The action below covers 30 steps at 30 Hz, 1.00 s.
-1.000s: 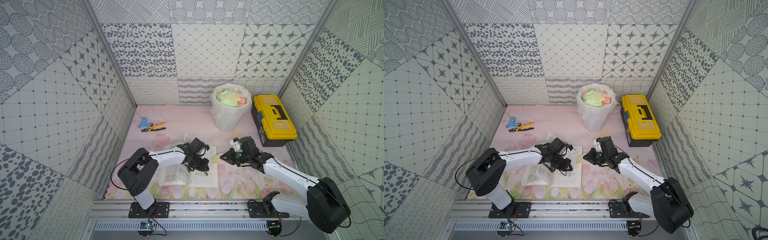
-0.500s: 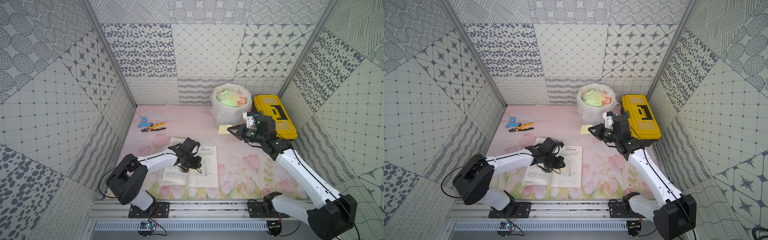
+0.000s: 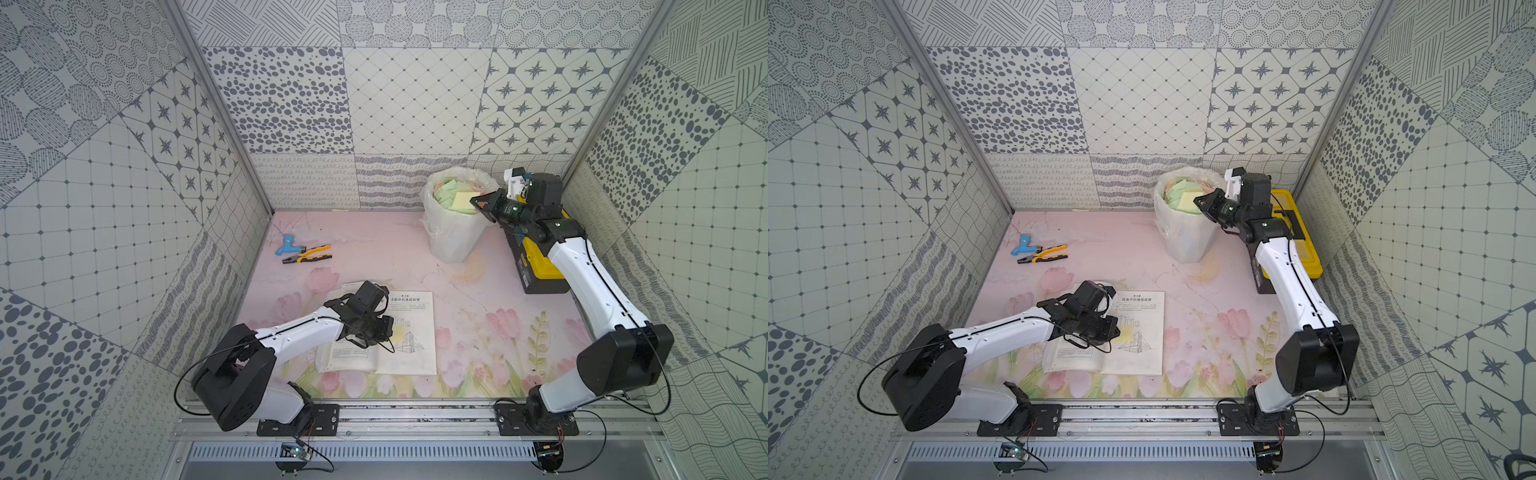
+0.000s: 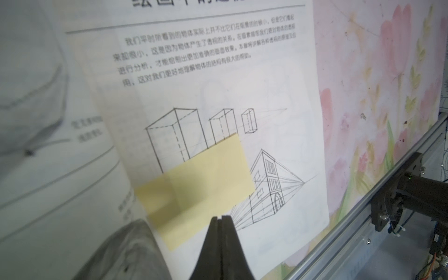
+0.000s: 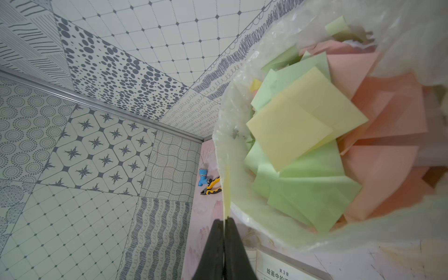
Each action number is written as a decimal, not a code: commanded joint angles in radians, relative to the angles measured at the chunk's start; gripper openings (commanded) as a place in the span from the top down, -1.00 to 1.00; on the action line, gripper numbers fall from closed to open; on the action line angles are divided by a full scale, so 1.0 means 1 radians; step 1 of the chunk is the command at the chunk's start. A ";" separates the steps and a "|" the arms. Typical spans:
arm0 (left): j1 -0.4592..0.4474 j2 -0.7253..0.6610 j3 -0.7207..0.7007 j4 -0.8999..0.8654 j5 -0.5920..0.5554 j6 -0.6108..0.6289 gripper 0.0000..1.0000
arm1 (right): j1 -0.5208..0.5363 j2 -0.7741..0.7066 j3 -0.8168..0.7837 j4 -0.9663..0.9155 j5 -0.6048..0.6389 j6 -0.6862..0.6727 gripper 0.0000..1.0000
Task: Peel off the used sticky note
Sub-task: Place the note in the trash bin.
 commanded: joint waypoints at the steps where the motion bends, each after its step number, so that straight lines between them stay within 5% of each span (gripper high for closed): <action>1: 0.003 -0.038 -0.021 -0.050 -0.053 -0.022 1.00 | -0.016 0.108 0.142 -0.062 0.030 -0.064 0.79; 6: 0.003 -0.056 -0.039 -0.076 -0.065 -0.037 1.00 | -0.021 0.280 0.369 -0.199 0.054 -0.122 0.74; 12: 0.004 -0.089 -0.054 -0.111 -0.090 -0.051 1.00 | -0.021 0.362 0.525 -0.307 0.088 -0.158 0.39; 21: 0.003 -0.116 -0.053 -0.159 -0.108 -0.063 1.00 | -0.037 0.275 0.514 -0.337 0.138 -0.191 -0.14; 30: 0.005 -0.071 -0.038 -0.198 -0.153 -0.066 1.00 | -0.043 0.085 0.354 -0.334 0.110 -0.229 -0.32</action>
